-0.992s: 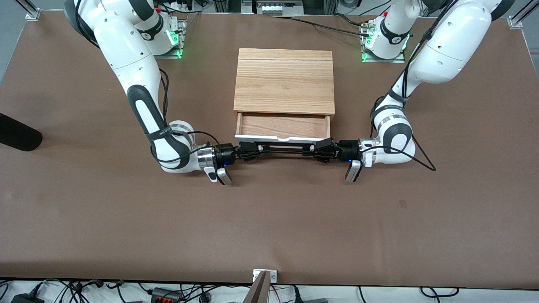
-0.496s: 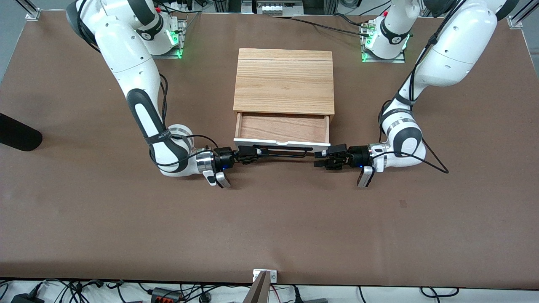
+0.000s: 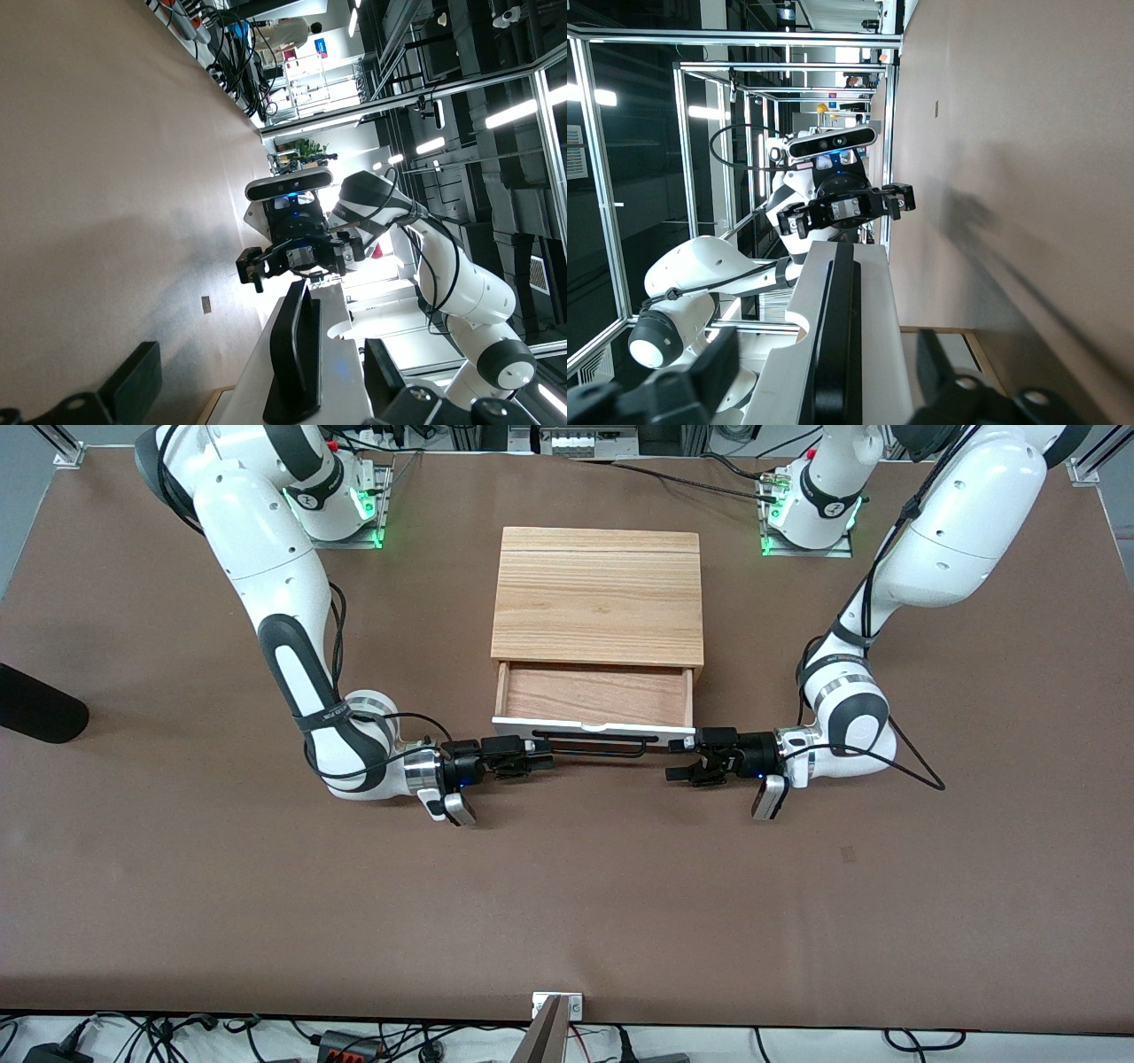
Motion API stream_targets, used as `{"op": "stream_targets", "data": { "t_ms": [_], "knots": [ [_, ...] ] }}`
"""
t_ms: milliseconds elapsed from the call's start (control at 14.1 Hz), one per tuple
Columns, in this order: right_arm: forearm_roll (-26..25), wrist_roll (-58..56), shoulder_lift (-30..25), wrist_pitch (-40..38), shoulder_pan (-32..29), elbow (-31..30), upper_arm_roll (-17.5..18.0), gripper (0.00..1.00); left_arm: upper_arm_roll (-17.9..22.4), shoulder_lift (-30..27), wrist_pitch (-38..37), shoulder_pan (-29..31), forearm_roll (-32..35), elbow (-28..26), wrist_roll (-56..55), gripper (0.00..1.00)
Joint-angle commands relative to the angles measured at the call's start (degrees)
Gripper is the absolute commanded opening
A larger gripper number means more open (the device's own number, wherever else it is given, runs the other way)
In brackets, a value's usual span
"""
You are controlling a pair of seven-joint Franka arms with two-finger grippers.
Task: Pull top drawer with both arms simultaneously
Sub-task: 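Pull the handle outward from the box with both grippers together, then open both grippers and draw them back away from the handle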
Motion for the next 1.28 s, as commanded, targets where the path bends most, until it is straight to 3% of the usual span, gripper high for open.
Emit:
{"op": "stream_targets", "data": {
  "t_ms": [0,283,425,638,779,1204],
  "knots": [
    [-2.3,4.9,-0.3,-0.7,-0.1,2.7,-0.8,1.0,0.3,-1.5,-0.6,0.4,3.3,0.6,-0.8,1.0],
    [-10.9,14.6,-1.8,-0.6,-0.4,7.0,-3.0,1.0,1.2,-6.0,-1.9,3.5,21.6,3.6,-15.6,1.0],
    [-14.6,20.1,-2.8,-0.9,-0.3,9.3,-4.7,1.0,1.4,-7.8,-6.6,5.3,32.1,6.3,-23.0,1.0],
    [-22.3,27.1,-6.8,-1.2,-1.9,9.9,-6.3,1.0,1.3,-7.9,-18.4,7.7,47.6,16.6,-34.7,1.0],
    [-29.9,29.7,-9.3,-1.2,-3.2,10.0,-7.9,1.0,1.2,-7.9,-27.7,8.4,56.1,25.3,-41.2,1.0],
    [-53.4,42.7,-16.5,-9.3,-4.5,10.1,-13.4,1.0,1.2,-8.7,-45.0,9.5,74.7,42.3,-48.7,1.0]
  ]
}}
